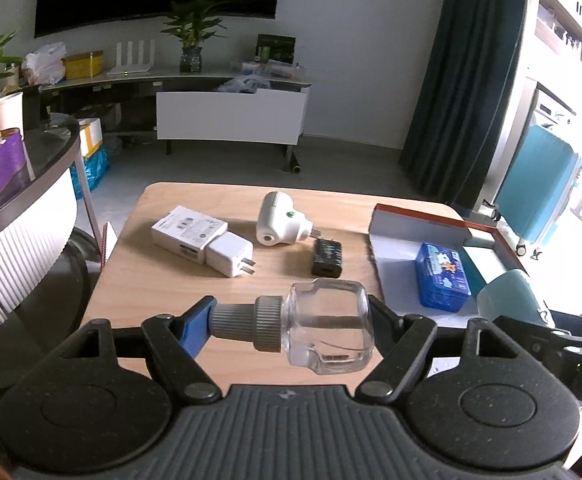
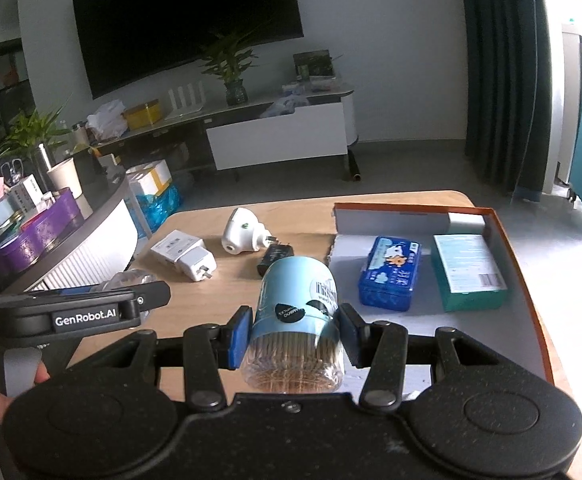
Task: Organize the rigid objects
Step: 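Carry the glass bottle and toothpick canister over the orange-rimmed tray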
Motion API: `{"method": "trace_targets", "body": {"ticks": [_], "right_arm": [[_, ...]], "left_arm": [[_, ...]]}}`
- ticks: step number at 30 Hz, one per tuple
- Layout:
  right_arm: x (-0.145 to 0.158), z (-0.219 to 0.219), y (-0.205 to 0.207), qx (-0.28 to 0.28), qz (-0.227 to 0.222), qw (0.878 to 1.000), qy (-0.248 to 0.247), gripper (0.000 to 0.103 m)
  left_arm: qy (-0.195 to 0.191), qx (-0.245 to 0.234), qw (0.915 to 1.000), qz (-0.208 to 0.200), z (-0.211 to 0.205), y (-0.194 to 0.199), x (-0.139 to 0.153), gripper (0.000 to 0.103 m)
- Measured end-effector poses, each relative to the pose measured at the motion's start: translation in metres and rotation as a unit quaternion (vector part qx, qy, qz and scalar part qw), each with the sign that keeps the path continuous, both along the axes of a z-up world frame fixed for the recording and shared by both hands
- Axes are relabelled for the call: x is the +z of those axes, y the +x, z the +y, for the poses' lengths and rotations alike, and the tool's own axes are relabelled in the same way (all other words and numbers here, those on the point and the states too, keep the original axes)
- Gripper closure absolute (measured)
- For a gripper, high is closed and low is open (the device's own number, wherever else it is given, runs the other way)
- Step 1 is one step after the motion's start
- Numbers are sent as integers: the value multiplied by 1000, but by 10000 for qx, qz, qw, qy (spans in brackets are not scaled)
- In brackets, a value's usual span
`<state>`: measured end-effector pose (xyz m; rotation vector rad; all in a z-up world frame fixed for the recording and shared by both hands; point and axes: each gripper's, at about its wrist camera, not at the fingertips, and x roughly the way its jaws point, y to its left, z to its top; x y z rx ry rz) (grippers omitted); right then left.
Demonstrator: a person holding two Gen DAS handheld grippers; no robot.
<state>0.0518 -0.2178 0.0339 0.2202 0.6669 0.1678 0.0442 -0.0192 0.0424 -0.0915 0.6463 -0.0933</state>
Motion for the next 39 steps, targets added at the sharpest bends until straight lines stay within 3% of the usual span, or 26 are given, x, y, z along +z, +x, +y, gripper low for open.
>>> {"method": "trace_targets", "body": {"ticks": [39], "right_arm": [[-1, -62, -22, -789, -59, 9969, 39, 46]], "left_arm": [[-45, -714, 9974, 110, -68, -1, -4, 24]]}}
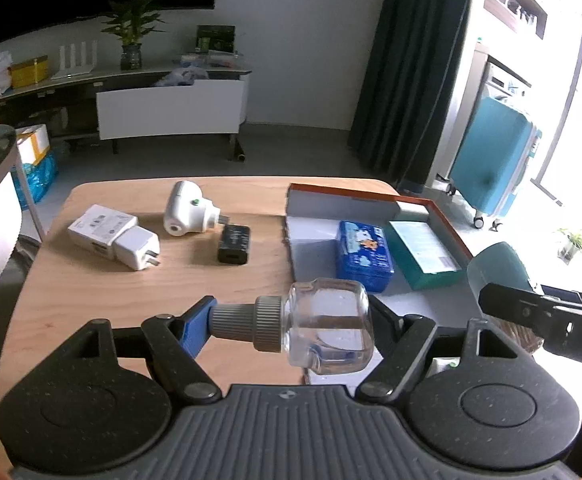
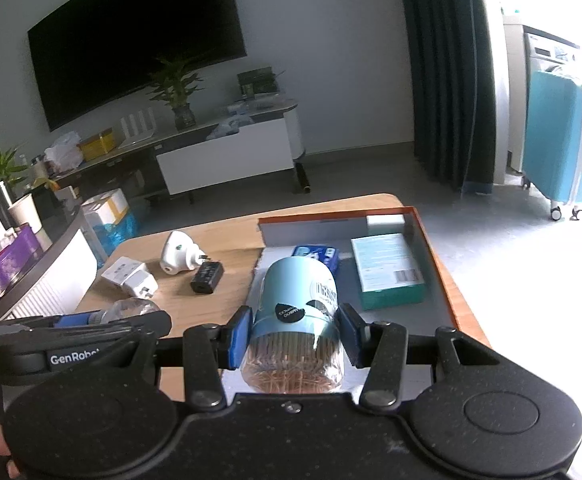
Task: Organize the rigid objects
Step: 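Carry the glass bottle and toothpick canister over the orange-rimmed tray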
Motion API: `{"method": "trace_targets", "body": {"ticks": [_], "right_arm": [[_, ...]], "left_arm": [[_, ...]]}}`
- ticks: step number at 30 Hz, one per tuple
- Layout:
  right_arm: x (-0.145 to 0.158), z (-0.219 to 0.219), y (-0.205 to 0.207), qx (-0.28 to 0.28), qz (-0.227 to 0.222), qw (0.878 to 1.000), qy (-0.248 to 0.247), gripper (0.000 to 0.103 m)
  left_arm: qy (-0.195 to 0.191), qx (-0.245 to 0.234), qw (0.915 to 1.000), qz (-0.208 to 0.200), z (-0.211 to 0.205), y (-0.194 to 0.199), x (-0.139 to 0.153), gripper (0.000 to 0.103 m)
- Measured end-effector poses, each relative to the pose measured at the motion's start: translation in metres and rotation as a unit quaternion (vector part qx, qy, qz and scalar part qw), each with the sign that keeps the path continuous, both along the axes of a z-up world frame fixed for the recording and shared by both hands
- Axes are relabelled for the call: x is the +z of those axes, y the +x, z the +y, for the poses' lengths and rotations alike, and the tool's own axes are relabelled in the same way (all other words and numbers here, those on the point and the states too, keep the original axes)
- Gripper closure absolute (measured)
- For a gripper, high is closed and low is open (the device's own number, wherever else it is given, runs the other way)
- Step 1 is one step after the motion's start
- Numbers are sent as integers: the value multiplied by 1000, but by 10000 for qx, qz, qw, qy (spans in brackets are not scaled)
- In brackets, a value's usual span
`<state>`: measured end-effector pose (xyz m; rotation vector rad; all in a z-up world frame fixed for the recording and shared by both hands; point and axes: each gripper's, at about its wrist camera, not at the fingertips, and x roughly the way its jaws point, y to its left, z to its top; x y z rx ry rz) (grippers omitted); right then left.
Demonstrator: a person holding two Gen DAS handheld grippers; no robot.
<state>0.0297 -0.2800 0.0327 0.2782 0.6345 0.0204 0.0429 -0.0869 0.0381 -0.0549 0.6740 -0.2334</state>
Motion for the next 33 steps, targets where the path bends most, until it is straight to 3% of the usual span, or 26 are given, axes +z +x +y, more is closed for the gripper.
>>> {"method": "trace_targets", "body": {"ticks": [33], "right_arm": [[-10, -46, -4, -619, 77, 9980, 51, 45]], "left_arm": [[74, -695, 9975, 93, -65, 17, -12, 24]]}}
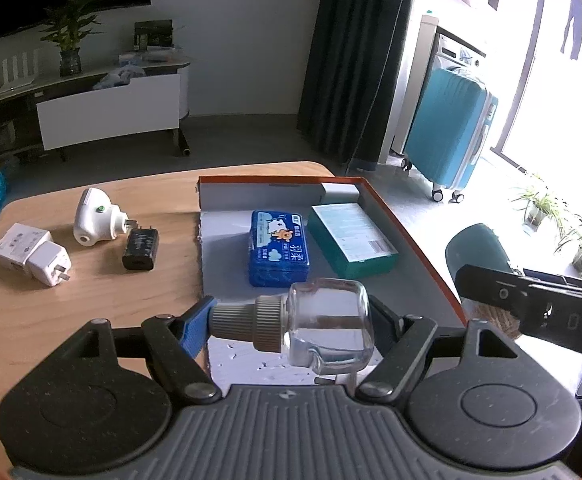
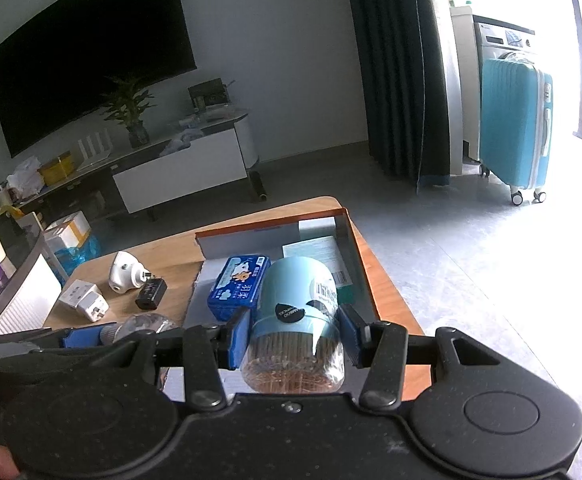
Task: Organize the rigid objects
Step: 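Carry the glass bottle and toothpick canister over the orange-rimmed tray, then lower both items into the tray and open both tools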
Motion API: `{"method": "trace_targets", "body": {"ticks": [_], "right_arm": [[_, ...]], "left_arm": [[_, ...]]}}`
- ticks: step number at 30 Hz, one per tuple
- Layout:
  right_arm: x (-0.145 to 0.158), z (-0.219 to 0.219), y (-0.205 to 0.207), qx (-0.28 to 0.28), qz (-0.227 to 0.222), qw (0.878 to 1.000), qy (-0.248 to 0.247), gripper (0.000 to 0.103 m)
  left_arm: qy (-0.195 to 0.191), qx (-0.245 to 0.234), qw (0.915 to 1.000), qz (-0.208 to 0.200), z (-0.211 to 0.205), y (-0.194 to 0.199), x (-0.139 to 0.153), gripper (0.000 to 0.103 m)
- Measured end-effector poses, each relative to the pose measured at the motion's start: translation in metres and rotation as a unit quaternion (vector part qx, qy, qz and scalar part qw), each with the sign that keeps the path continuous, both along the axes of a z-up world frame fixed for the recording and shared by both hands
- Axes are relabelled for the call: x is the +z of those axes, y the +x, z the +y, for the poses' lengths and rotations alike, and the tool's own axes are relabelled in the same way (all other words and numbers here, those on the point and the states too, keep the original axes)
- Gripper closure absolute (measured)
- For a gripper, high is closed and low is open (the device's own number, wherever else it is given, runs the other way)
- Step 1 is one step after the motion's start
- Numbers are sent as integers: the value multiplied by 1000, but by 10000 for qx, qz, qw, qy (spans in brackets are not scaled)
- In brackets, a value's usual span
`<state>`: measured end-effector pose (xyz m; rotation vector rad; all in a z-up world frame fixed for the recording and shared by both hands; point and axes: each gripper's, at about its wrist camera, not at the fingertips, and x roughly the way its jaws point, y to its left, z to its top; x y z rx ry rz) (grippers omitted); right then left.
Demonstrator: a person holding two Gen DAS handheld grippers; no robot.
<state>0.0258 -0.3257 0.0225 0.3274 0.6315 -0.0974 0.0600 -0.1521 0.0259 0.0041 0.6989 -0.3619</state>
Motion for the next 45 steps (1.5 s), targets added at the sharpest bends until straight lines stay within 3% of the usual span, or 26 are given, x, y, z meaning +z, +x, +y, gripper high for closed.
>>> {"method": "trace_targets", "body": {"ticks": [35, 45], "right_arm": [[-30, -4, 39, 5, 394, 9992, -70, 45], [-23, -13, 33, -160, 93, 9998, -101, 45]], "left_arm": [[54, -105, 9993, 361, -17, 25, -24, 24], [-11, -154, 9989, 445, -21, 33, -29, 24]]}}
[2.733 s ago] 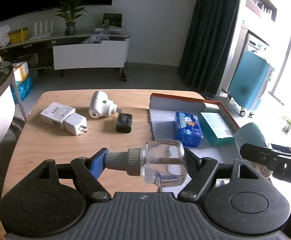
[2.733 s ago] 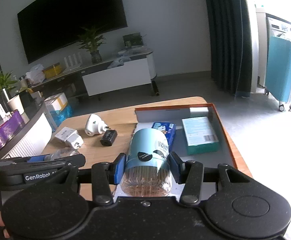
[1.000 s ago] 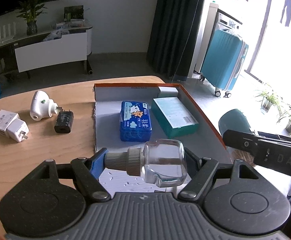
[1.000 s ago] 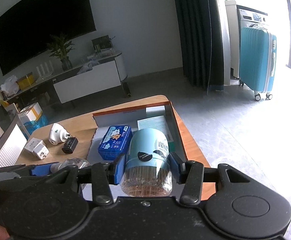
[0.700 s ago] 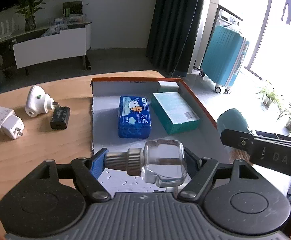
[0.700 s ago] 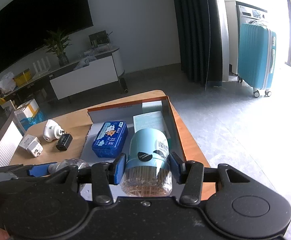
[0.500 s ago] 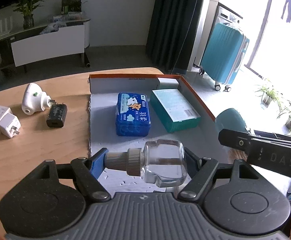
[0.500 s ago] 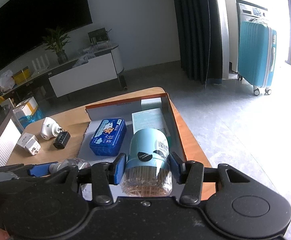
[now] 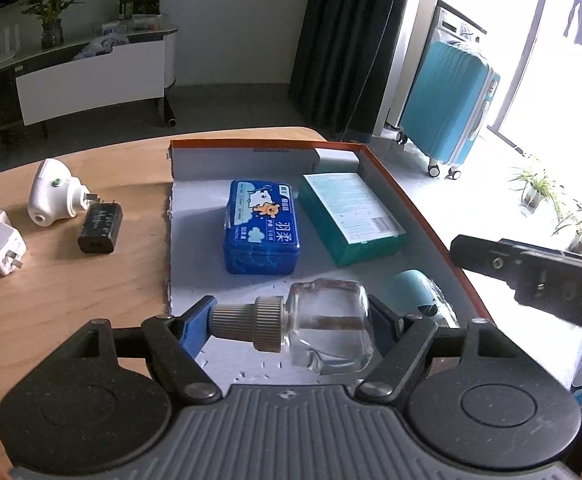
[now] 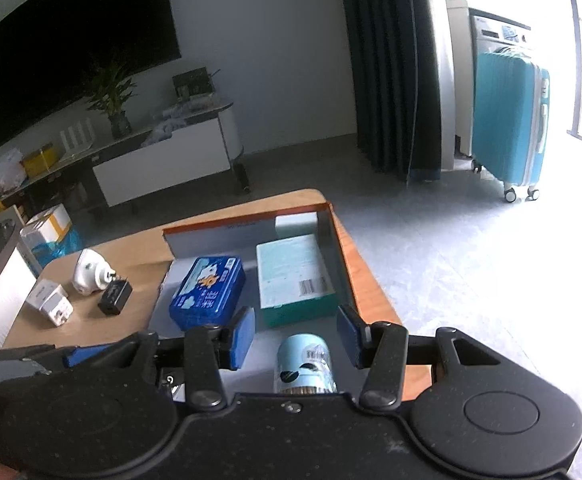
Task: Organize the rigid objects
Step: 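Lower both items into the tray and open both tools, then withdraw both tools from the tray toward the remaining items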
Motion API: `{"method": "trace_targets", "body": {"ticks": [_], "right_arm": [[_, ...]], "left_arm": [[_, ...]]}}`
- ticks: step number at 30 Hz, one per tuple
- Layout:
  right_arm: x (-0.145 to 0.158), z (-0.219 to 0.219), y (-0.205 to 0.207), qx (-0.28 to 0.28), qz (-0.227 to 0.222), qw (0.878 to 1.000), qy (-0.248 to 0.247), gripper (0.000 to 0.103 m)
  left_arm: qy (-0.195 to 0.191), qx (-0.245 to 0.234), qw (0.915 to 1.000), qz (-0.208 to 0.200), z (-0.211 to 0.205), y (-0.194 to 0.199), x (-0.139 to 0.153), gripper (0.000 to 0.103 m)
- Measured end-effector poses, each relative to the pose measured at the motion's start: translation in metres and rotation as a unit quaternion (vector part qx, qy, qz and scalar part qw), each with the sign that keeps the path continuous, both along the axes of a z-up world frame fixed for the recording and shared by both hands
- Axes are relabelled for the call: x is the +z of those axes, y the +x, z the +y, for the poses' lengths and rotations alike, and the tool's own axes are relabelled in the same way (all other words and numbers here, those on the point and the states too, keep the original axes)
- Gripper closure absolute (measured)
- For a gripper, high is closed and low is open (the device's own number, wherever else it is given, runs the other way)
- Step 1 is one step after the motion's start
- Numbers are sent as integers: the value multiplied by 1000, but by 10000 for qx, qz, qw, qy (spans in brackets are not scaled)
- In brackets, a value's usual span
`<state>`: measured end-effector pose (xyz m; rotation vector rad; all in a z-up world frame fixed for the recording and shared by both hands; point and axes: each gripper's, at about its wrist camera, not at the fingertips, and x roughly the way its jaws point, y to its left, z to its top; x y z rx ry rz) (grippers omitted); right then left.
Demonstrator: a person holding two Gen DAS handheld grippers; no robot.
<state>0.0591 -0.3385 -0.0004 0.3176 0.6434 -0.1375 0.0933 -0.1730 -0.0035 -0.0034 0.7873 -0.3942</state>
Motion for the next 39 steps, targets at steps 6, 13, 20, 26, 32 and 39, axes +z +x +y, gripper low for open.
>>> {"method": "trace_targets", "body": {"ticks": [6, 13, 20, 26, 32, 39], "right_arm": [[7, -5, -6, -121, -141, 9998, -18, 45], [14, 0, -11, -51, -220, 9997, -37, 45], [21, 16, -10, 147, -235, 9996, -73, 43], [25, 38, -5, 376, -239, 9989, -126, 35], [28, 60, 3, 618, -235, 9977, -132, 27], [29, 87, 15, 965, -195, 9951, -128, 26]], "left_arm": [[-176, -150, 9996, 143, -5, 6, -3, 23], [-255, -63, 9997, 13, 4, 0, 6, 18], [-15, 261, 9996, -59, 23, -7, 19, 9], [153, 608, 9979, -161, 48, -14, 31, 4], [167, 910, 9955, -214, 76, -18, 39, 4], [76, 1250, 9917, -275, 106, -21, 45, 3]]}}
